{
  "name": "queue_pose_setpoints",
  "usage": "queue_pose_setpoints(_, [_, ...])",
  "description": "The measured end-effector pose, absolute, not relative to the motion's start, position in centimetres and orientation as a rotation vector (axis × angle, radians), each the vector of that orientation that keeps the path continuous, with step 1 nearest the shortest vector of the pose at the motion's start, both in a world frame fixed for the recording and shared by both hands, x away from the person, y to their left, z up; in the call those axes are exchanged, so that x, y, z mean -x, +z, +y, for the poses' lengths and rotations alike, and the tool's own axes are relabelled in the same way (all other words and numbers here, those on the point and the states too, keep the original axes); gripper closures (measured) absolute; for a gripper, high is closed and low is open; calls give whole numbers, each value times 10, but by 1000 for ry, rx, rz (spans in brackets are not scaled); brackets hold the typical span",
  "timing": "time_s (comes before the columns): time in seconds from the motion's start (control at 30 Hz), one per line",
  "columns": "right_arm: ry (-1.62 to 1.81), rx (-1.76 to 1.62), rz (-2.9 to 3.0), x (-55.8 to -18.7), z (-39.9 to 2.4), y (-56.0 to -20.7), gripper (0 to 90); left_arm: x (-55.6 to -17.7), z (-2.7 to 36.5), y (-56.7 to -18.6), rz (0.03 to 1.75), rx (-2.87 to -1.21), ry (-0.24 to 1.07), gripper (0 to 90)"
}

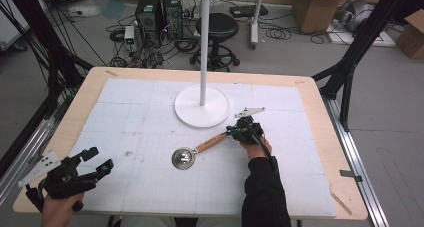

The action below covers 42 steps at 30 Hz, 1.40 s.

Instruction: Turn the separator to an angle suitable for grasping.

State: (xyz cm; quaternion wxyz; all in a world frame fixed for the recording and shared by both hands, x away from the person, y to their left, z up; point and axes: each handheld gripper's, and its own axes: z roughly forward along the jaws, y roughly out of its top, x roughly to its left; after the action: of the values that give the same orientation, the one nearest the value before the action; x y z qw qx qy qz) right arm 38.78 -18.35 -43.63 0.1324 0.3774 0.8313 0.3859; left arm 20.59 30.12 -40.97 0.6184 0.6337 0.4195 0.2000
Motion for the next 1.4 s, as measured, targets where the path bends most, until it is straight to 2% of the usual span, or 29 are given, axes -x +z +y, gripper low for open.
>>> queue_pose_setpoints(1.07, [1251,-793,2629,-344,-84,-435,886,-206,302,-410,961,-1463,456,194])
queue_pose_setpoints(1.13, [1306,-844,2574,-340,-93,-428,741,-206,301,-410,959,-1465,452,194])
queue_pose_setpoints(1.2, [1347,-886,2525,-336,-105,-420,702,-206,300,-409,955,-1459,438,194])
queue_pose_setpoints(1.23, [1356,-906,2495,-333,-113,-416,655,-206,298,-408,943,-1458,428,194])
queue_pose_setpoints(1.27, [1356,-906,2495,-333,-113,-416,655,-206,298,-408,943,-1458,428,195])
queue_pose_setpoints(1.3, [1366,-955,2416,-325,-130,-406,569,-206,296,-408,939,-1471,426,197])
queue_pose_setpoints(1.33, [1366,-955,2416,-325,-130,-406,569,-206,296,-408,939,-1471,426,207])
queue_pose_setpoints(1.37, [1376,-984,2346,-317,-150,-396,473,-206,294,-407,933,-1476,422,217])
queue_pose_setpoints(1.4, [1376,-984,2346,-317,-150,-396,473,-206,294,-407,933,-1476,422,217])
